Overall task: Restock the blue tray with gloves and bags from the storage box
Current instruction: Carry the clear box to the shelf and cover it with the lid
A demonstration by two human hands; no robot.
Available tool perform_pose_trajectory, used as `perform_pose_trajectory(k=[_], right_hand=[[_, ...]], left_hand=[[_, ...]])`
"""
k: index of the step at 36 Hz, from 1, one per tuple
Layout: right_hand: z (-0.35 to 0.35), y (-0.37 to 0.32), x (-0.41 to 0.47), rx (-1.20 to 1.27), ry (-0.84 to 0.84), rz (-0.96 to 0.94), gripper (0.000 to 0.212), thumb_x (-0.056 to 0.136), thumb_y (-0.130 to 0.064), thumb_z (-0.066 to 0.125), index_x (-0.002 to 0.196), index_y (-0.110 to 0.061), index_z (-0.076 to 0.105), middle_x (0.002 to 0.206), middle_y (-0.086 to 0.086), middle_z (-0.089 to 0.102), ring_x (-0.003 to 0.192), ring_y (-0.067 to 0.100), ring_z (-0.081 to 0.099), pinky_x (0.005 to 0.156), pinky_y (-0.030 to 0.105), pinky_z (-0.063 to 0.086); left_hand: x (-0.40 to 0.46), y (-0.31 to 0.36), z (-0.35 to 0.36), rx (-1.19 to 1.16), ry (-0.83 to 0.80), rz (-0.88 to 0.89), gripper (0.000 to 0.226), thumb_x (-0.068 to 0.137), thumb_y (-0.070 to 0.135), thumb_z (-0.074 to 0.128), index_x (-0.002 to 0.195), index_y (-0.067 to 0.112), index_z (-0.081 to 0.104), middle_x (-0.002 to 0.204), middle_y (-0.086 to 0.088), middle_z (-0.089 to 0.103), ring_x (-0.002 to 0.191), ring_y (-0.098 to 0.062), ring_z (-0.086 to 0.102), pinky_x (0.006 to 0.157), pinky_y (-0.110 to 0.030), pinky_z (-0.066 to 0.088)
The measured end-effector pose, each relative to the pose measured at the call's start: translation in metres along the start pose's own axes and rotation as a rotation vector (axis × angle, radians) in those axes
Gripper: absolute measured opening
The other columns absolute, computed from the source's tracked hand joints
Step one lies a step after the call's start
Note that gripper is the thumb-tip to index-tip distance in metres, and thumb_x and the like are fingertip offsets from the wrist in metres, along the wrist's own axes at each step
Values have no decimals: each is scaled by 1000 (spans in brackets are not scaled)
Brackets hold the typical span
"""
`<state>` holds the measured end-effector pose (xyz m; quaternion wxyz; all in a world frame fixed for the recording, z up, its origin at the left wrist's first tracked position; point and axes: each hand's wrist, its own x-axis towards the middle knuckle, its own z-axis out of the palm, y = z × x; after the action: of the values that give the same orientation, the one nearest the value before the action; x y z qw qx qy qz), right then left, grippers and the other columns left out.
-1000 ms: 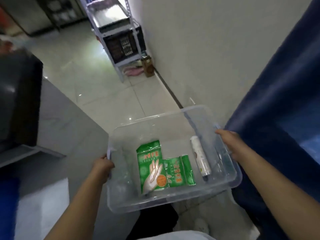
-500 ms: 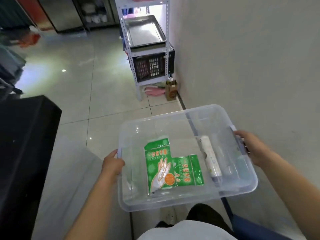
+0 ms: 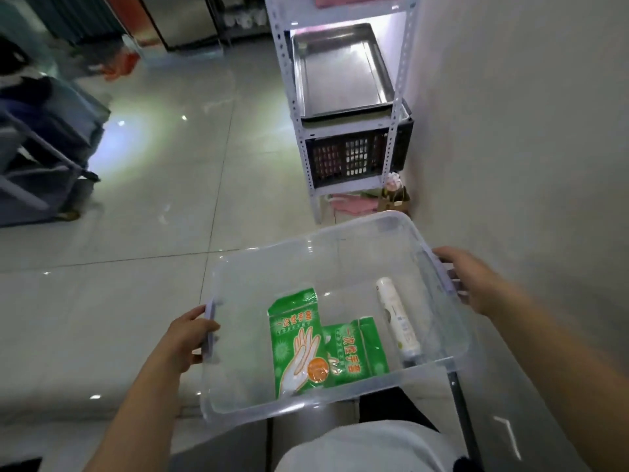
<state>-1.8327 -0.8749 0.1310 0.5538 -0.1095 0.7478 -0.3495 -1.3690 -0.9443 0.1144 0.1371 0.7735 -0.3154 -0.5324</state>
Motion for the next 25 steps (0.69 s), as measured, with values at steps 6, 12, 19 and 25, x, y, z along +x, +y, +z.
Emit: perform_pose_trajectory(k=[6,12,19,25], right_hand=[[79,-114,84,-159,-75,-9,33,87,-49,62,85,-16,65,79,4,63,70,21,57,63,32,47],[184,-216,163,-255,-210,-44,43,83,-57,61,102,-19,70,103,7,69,88,24,63,74,34,51],[314,-325,241,-276,-239,-69,55,74,-54,71,109,-11,72,110,9,71,84,23,66,64,30,48],[404,-409,272,-243,-155,-144,54,80,-47,72,116,-7,68,111,15,72,94,29,71,85,43,58]], left_hand=[[40,62,-39,-175,57,-81,31,94,23,61,126,23,62,102,-10,58,86,-31,58,88,-67,50],[108,114,-83,-405,119,-232,50,83,50,69,120,16,62,100,-12,56,87,-30,58,84,-67,50],[229,192,-136,-510,69,-289,52,81,61,63,108,16,62,106,-16,54,92,-34,57,66,-59,55],[315,274,-193,-577,71,-275,52,86,57,60,126,22,60,114,-13,52,93,-32,55,86,-66,49]])
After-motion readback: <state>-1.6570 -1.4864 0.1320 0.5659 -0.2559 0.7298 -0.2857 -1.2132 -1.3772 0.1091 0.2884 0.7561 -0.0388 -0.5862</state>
